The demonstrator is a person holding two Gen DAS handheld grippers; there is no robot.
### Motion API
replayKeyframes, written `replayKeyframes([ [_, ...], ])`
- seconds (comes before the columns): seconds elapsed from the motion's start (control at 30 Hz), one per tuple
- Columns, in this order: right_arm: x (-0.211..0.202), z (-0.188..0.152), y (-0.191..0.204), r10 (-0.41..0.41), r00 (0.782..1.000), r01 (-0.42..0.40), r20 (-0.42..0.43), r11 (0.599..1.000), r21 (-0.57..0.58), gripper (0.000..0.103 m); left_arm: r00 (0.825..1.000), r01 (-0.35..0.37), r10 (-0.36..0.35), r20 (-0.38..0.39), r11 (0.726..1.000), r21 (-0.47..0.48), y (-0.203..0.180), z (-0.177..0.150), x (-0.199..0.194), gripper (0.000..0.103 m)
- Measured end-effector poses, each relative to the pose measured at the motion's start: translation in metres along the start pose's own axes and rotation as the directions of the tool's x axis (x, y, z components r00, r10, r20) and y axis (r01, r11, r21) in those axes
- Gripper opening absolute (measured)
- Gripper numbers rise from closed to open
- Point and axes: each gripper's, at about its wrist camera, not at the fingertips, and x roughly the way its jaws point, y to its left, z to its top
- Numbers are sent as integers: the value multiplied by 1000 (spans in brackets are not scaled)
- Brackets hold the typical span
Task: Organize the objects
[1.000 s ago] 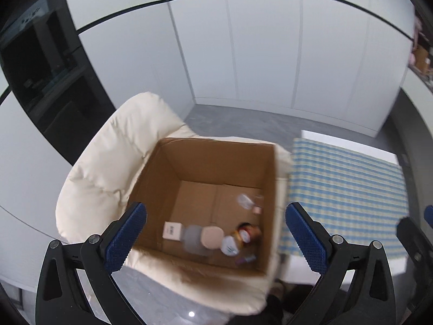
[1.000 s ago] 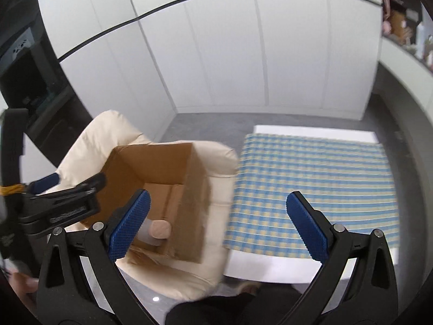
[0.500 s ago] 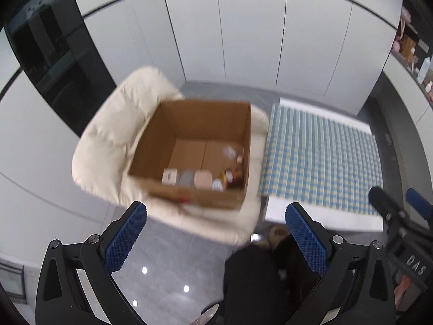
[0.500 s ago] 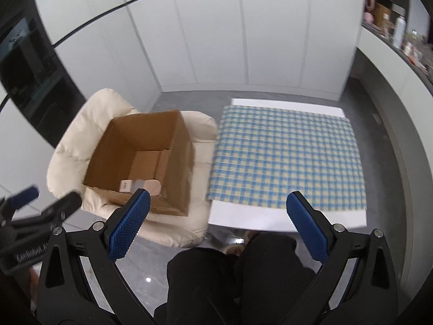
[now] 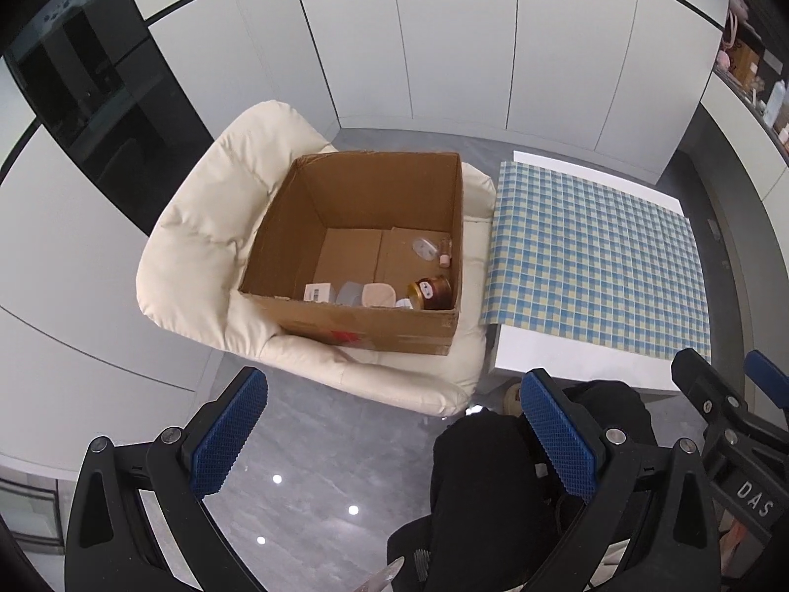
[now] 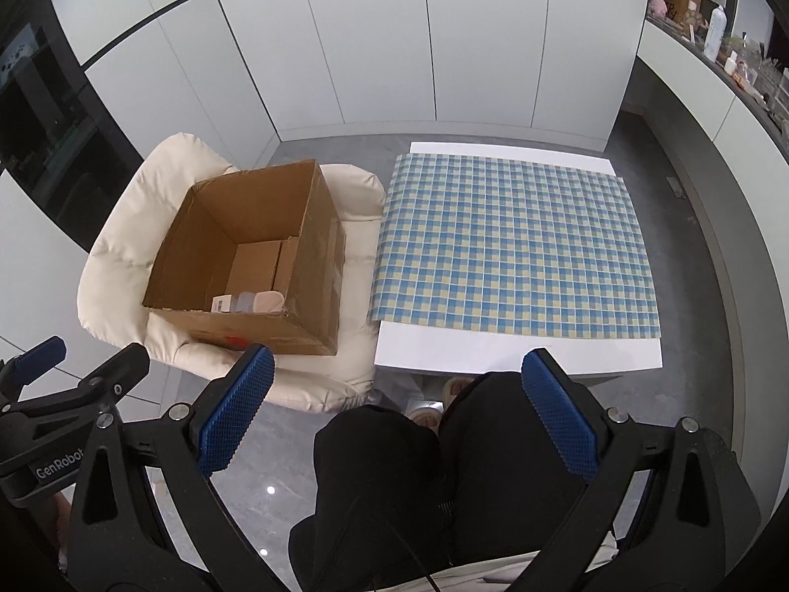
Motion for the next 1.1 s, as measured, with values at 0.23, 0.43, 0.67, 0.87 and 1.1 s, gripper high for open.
replayKeyframes([
  [0.23, 8, 0, -2, 21, 999, -21, -30, 1000, 2, 102, 1000, 14, -14, -5, 1000, -17, 4, -1, 0, 102],
  [0.43, 14, -7, 4, 37, 998, -38, -59, 999, -15, 102, 1000, 8, -8, -6, 1000, -17, 5, -2, 1, 102],
  [0.67, 8, -9, 8, 13, 999, -14, -34, 999, -40, 102, 1000, 2, -2, -4, 1000, -13, 4, -2, -1, 102],
  [0.87, 6, -9, 11, 10, 1000, -11, -26, 999, -49, 102, 1000, 6, -6, -9, 1000, -4, 4, -4, 0, 102],
  [1.1, 6, -10, 13, 6, 1000, -7, -22, 998, -56, 102, 1000, 3, -3, -9, 1000, 0, 3, -5, 0, 102],
])
